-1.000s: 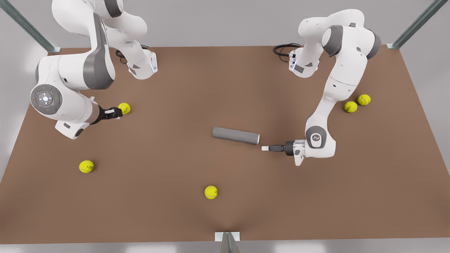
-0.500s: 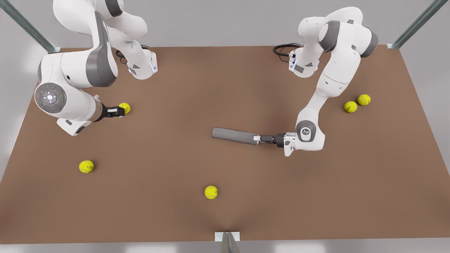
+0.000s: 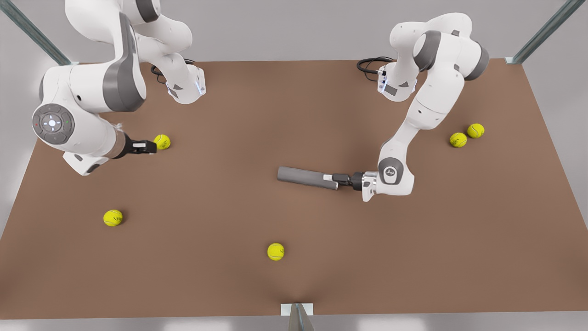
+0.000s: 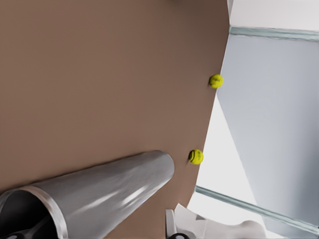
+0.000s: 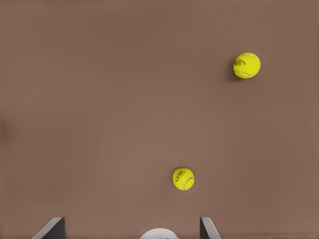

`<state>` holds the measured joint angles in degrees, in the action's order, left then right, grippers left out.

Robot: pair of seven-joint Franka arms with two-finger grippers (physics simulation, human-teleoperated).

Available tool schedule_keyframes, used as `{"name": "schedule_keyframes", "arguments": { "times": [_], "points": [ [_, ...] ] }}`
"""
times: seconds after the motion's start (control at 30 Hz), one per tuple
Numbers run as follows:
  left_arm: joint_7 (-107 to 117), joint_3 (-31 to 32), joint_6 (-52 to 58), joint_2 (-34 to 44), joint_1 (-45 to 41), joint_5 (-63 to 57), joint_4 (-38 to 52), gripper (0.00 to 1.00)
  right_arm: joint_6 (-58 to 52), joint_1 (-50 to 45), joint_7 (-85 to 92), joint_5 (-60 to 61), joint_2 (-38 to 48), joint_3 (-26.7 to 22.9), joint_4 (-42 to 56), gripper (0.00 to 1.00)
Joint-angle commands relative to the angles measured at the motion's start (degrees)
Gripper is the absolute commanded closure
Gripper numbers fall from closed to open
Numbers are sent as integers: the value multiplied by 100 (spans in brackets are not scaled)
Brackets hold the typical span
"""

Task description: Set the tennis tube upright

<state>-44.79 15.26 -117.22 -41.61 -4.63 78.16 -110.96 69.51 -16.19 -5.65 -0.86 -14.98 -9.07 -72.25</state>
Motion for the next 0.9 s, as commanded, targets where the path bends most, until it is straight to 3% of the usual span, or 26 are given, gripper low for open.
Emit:
{"name": "schedule_keyframes", "arguments": {
  "times": [0.0, 0.13, 0.17, 0.2, 0.27, 0.6, 0.87],
  "points": [
    [-284, 12, -12, -32, -3, 50, 4, 0, 1, 2, -165, 16, -5, 1, 1, 0],
    [-284, 21, -12, -76, -3, 41, 4, 0, -16, 2, 20, 16, -5, 1, -8, 0],
    [-284, 21, -12, -76, -3, 41, 4, 12, -25, 2, 20, 16, -5, 1, -8, 0],
    [-284, 21, -3, -76, -3, 41, 4, 30, -25, 2, 20, 16, -5, 1, -17, 0],
    [-293, 12, 23, -76, 6, 15, 4, 44, -43, 2, 20, 16, -5, 1, -8, 0],
    [-284, 12, 120, 74, 32, -29, 4, 47, -69, -33, 20, 16, 4, 28, -8, 0],
    [-214, 12, 305, 250, 32, -275, -31, 64, -148, -7, 11, 51, 4, 28, -8, 0]
  ]
}}
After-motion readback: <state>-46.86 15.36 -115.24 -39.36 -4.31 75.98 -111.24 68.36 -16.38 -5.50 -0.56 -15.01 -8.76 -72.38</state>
